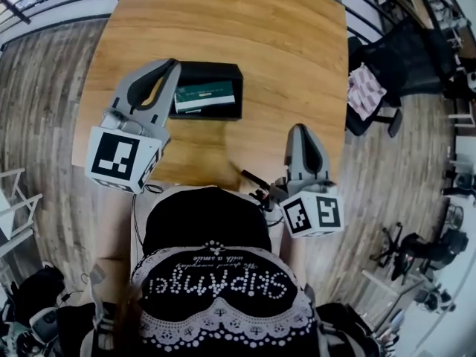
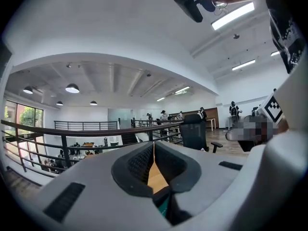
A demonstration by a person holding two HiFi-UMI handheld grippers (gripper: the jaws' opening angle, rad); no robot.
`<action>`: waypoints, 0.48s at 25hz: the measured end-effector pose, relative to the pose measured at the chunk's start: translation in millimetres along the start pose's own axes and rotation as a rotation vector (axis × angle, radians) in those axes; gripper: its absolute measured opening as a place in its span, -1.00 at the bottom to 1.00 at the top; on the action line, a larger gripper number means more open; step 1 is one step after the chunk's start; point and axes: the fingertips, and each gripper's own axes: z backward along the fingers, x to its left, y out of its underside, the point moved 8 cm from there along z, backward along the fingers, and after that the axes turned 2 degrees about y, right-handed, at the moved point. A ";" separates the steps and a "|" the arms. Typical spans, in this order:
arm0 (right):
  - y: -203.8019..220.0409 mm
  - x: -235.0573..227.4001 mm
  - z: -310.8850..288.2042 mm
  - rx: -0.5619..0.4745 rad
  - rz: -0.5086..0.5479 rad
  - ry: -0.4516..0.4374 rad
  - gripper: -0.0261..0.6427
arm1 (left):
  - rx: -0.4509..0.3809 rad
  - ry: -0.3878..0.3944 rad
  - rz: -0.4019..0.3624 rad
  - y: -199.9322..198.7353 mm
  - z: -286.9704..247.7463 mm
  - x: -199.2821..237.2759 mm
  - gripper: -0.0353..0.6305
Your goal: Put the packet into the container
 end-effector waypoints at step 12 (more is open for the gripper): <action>-11.5 1.3 14.6 -0.010 0.004 0.053 -0.81 | -0.081 -0.210 0.122 -12.0 59.4 2.0 -0.80</action>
